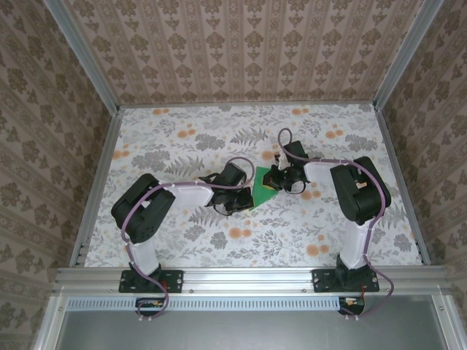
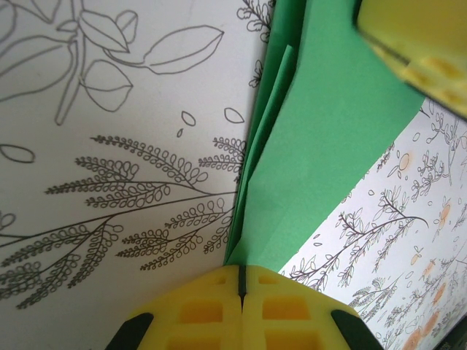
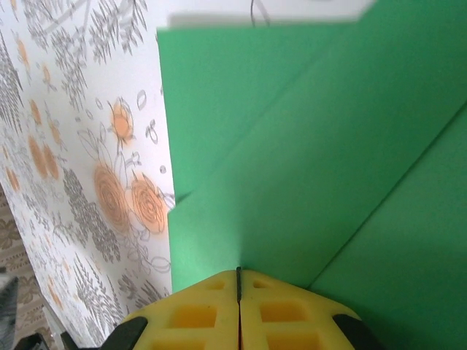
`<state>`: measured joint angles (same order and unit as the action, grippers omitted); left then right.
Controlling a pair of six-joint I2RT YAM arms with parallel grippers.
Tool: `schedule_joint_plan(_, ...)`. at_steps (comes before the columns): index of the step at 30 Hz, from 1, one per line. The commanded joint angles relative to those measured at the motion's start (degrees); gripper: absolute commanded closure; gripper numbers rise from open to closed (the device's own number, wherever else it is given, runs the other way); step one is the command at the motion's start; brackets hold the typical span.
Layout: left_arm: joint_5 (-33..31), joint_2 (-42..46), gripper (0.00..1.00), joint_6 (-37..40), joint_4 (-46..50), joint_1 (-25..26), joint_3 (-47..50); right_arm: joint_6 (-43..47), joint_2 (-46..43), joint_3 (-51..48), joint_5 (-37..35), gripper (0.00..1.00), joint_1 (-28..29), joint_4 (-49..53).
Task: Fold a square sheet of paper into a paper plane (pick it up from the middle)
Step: Fourth fold the wing at the center of the table.
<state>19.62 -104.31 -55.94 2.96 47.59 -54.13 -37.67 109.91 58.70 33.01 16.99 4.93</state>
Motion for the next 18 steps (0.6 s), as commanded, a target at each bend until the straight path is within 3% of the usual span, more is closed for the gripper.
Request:
schedule_joint_plan(1,-1.83,0.03,1.00,0.20,6.17,0.39,2.03,0.88,0.40,1.35,-1.05,0.92,-0.73,0.16)
schedule_joint_plan(6,0.34,3.03,1.00,3.65,-0.02,0.13,0.62,1.01,0.68,-0.18,-0.67,0.92,-0.56,0.22)
schedule_joint_plan(10,1.76,4.99,0.91,4.95,-5.41,-0.05,-0.85,0.73,1.41,-0.87,-0.27,0.92,-0.56,-0.26)
schedule_joint_plan(18,2.36,-1.78,0.87,6.43,-3.04,-0.49,-7.93,0.93,1.97,-0.59,-0.50,0.92,-0.47,0.80)
